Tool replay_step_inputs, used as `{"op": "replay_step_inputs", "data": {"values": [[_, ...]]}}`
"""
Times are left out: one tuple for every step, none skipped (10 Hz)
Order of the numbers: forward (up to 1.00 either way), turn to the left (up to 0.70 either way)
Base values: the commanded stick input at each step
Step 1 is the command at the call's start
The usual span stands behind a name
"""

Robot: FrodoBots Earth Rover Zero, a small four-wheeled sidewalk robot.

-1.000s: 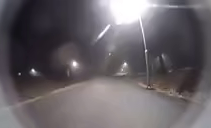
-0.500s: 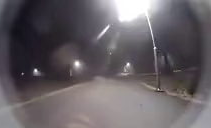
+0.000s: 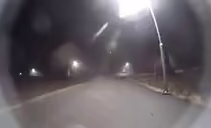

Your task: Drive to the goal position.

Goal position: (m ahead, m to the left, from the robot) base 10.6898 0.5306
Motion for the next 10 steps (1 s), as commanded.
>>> {"op": "replay_step_inputs", "data": {"values": [[1.0,0.08],[1.0,0.06],[1.0,0.05],[1.0,0.06],[1.0,0.06],[1.0,0.06],[1.0,0.08],[1.0,0.08],[1.0,0.07],[1.0,0.06]]}}
